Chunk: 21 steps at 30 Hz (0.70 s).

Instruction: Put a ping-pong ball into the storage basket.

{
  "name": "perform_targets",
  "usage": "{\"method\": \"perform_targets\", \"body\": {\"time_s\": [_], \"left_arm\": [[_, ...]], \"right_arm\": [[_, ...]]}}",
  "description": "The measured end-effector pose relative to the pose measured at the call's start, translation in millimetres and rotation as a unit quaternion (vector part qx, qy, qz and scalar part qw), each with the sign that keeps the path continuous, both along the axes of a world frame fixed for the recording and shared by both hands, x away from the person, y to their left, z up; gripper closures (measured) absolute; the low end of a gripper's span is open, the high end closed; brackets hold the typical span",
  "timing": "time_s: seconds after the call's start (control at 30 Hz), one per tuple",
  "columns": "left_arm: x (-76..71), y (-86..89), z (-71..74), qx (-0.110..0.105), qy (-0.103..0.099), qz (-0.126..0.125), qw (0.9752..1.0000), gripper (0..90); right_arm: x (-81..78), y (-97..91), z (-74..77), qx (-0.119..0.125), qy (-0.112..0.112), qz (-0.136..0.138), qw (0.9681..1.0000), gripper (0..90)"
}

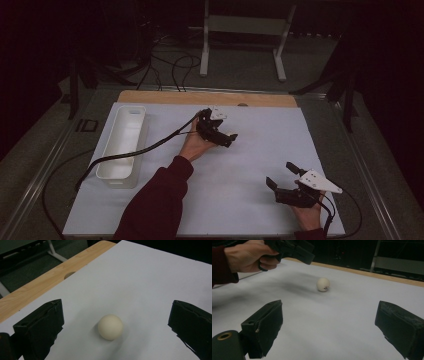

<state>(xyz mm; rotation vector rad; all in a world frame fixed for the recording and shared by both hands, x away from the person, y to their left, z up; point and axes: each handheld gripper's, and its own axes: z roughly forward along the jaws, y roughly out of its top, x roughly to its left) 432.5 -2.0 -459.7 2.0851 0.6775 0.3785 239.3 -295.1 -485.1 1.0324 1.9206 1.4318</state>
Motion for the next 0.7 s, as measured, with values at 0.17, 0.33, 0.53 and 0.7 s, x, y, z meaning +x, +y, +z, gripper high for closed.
{"method": "perform_targets", "body": {"time_s": [0.17, 0.33, 0.53, 0.7], "left_arm": [[2.8, -0.5, -6.5, 0.003, 0.006, -0.001, 1.0, 0.0], [5.3, -1.0, -11.4, 0.004, 0.009, -0.002, 1.0, 0.0], [7.2, -0.9, -13.9, 0.006, 0.009, -0.001, 0.9999, 0.0], [9.0, -0.7, -16.5, 0.008, 0.011, 0.0, 0.9999, 0.0]], "right_arm": [[0.0, -0.6, 0.0, 0.001, 0.001, -0.001, 1.0, 7.6], [-0.1, -0.8, -0.1, 0.002, 0.001, -0.002, 1.0, 7.6], [0.0, -0.9, -0.2, 0.004, 0.002, -0.002, 1.0, 7.6], [0.0, -1.5, -0.2, 0.004, 0.002, -0.003, 1.0, 7.6]]}}
